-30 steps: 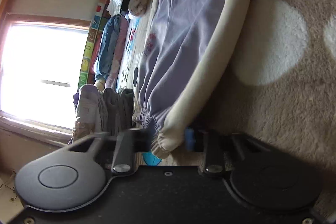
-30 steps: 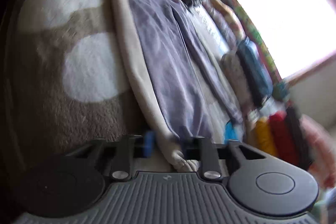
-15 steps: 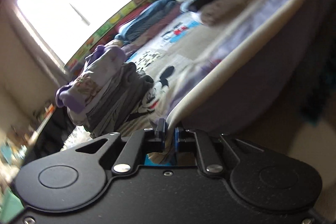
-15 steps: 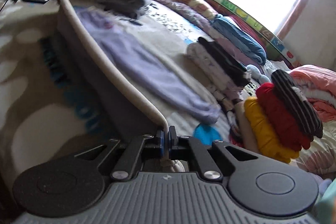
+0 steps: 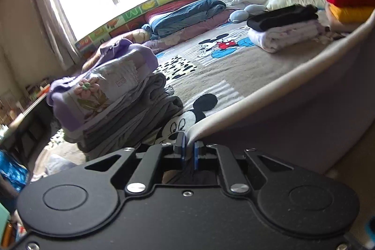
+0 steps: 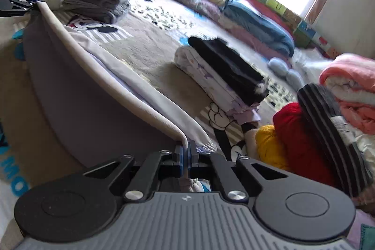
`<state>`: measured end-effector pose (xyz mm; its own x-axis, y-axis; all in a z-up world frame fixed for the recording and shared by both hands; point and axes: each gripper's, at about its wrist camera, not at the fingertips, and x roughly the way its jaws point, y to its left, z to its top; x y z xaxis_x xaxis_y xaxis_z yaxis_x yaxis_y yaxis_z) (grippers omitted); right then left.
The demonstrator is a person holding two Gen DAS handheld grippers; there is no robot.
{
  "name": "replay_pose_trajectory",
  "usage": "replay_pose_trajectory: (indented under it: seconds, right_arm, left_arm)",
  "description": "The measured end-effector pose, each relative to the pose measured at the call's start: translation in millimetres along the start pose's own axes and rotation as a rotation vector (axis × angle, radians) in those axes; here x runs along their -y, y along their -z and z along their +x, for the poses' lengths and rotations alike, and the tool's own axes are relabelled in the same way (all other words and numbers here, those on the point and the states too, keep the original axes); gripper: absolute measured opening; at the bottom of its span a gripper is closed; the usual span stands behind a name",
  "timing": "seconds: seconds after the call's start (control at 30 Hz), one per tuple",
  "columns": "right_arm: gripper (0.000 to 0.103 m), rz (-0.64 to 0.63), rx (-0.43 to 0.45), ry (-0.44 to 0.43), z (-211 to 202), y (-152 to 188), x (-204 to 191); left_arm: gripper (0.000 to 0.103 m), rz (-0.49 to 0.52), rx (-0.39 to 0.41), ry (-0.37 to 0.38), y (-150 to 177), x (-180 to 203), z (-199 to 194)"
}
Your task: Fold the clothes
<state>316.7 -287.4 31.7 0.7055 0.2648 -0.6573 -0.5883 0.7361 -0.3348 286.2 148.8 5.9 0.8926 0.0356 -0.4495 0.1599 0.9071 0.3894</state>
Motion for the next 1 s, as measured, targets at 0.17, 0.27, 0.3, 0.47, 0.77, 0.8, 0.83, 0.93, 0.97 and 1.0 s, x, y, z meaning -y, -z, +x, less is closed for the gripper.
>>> replay_pose_trajectory:
  seconds: [0.17,0.27,0.3,0.47,0.77,0.8,0.83,0.93,0.97,1.0]
  right_arm:
    - [0.005,0.045,-0.032,-0.014,33,-11,18]
    - [0.005,0.081,-0.048,-0.026,49,-14,27]
    - [0.005,0.087,-0.052,-0.027,54,-15,29]
    - [0.005,0.121,-0.073,-0.043,72,-20,39]
    - [0.005,0.194,-0.125,-0.076,106,-29,58]
    - [0.005,0.207,-0.138,-0.083,109,-29,60]
    - [0.005,0.212,-0.15,-0.088,112,-28,62]
    - [0.005,0.211,-0.181,-0.1,119,-26,61]
    - [0.005,0.221,-0.19,-0.104,121,-25,62]
    - [0.005,0.239,-0.199,-0.111,123,-25,63]
  left_arm:
    - [0.006,-0.059,-0.034,0.01,-2,-4,26]
    - [0.006,-0.104,-0.058,0.028,-1,-6,39]
    - [0.006,-0.107,-0.066,0.031,-2,-6,44]
    - [0.006,-0.118,-0.085,0.048,-4,-10,59]
    - [0.006,-0.167,-0.122,0.079,-3,-15,84]
    - [0.006,-0.168,-0.126,0.083,-2,-15,86]
    - [0.006,-0.169,-0.131,0.086,-1,-15,88]
    - [0.006,-0.181,-0.139,0.089,1,-14,92]
    - [0.006,-0.186,-0.142,0.09,2,-14,94]
    - [0.006,-0.189,-0.144,0.09,3,-14,94]
